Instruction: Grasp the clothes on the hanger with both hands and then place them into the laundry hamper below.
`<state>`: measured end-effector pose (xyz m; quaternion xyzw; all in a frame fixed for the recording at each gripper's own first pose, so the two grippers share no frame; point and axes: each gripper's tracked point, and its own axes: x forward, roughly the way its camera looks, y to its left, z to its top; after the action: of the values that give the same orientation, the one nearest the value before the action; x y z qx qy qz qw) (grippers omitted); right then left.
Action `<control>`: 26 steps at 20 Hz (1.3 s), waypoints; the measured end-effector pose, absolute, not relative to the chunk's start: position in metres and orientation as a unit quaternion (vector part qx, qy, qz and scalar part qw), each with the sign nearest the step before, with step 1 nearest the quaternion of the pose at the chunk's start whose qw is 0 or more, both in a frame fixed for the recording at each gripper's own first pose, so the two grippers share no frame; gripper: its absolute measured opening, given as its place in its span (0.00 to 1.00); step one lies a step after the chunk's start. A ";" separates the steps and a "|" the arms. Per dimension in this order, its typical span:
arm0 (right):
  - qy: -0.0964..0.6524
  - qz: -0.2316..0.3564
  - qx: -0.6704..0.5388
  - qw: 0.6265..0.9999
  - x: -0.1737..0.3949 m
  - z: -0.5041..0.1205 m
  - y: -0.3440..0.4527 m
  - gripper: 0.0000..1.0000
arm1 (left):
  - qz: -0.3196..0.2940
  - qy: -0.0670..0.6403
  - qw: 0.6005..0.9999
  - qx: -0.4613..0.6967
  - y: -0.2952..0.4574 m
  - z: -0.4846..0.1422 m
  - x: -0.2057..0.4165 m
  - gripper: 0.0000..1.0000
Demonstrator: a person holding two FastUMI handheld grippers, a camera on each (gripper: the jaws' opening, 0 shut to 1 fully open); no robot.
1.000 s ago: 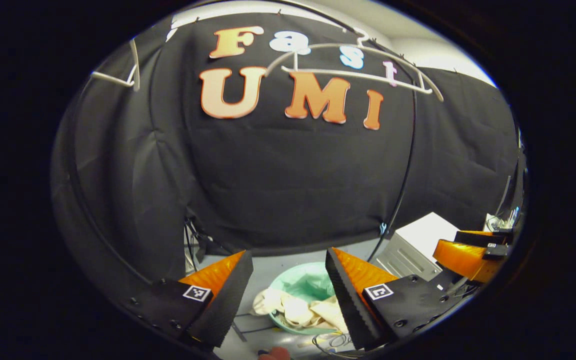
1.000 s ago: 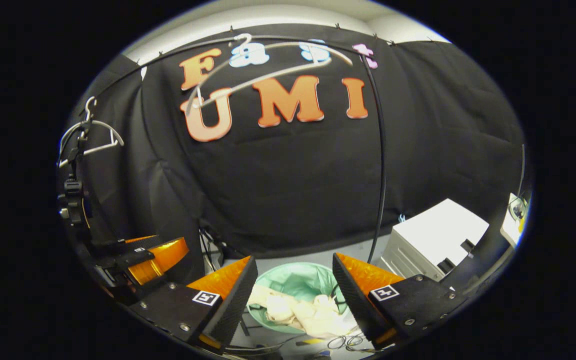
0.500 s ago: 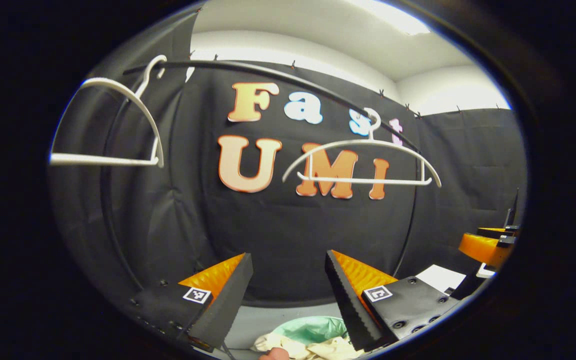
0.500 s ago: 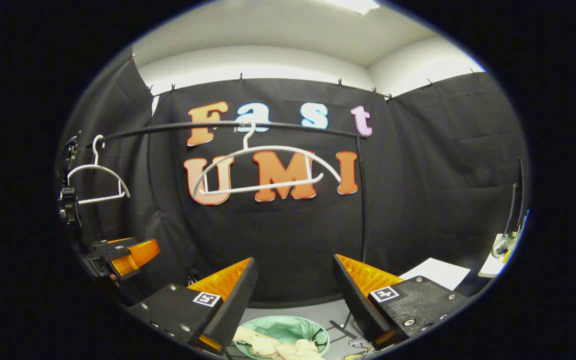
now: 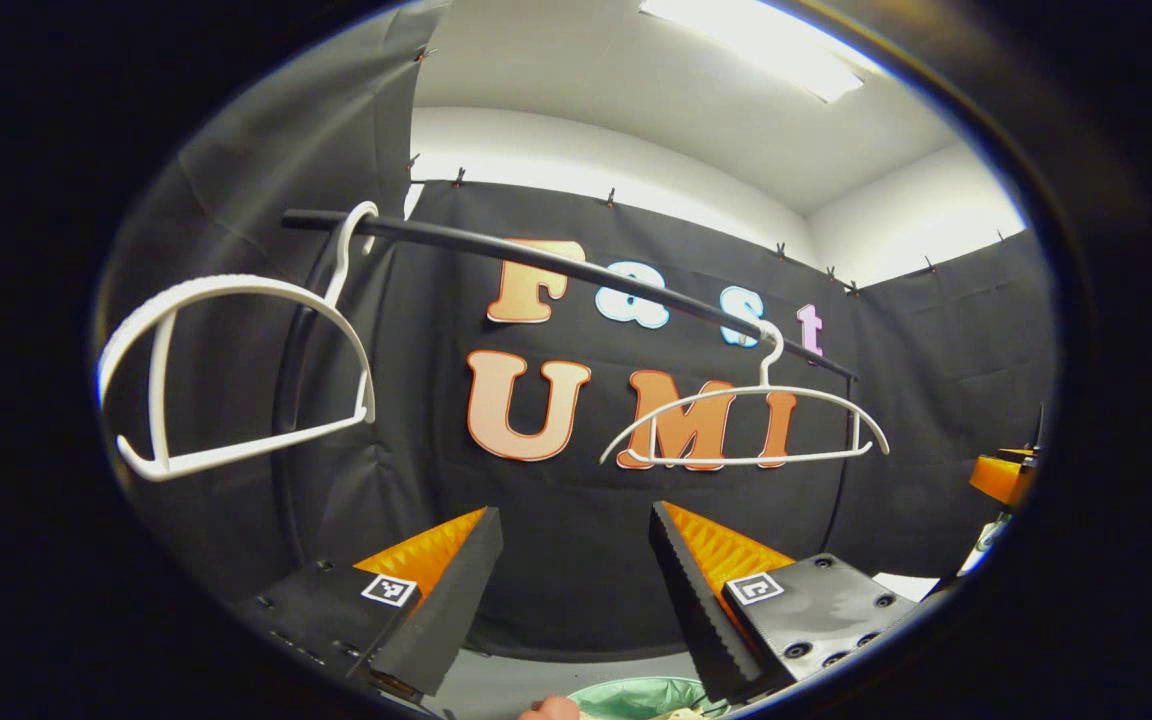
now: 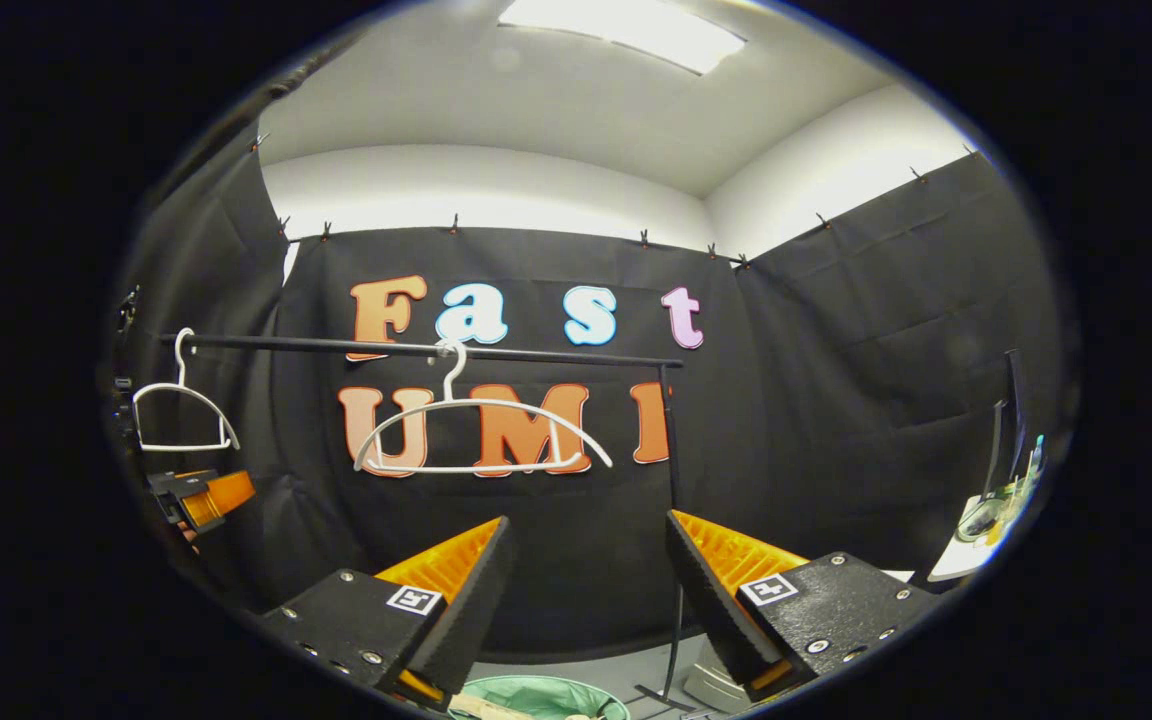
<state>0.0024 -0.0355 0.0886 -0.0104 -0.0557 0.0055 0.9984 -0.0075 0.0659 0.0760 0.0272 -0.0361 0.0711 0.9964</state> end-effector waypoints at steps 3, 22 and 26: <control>-0.055 -0.004 -0.011 0.998 0.003 0.089 -0.042 0.93 | 0.067 -0.040 0.997 0.024 0.062 0.076 -0.010 0.99; -0.054 0.008 -0.005 0.999 0.007 0.083 -0.043 0.93 | 0.063 -0.038 0.997 0.007 0.054 0.068 -0.006 1.00; -0.049 0.008 -0.003 0.999 0.009 0.078 -0.043 0.93 | 0.062 -0.035 0.997 0.009 0.053 0.066 -0.004 0.97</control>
<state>0.0088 -0.0433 0.0782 -0.0034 -0.0488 0.0082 0.9988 -0.0036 0.0531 0.0658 0.0089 -0.0353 0.0619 0.9974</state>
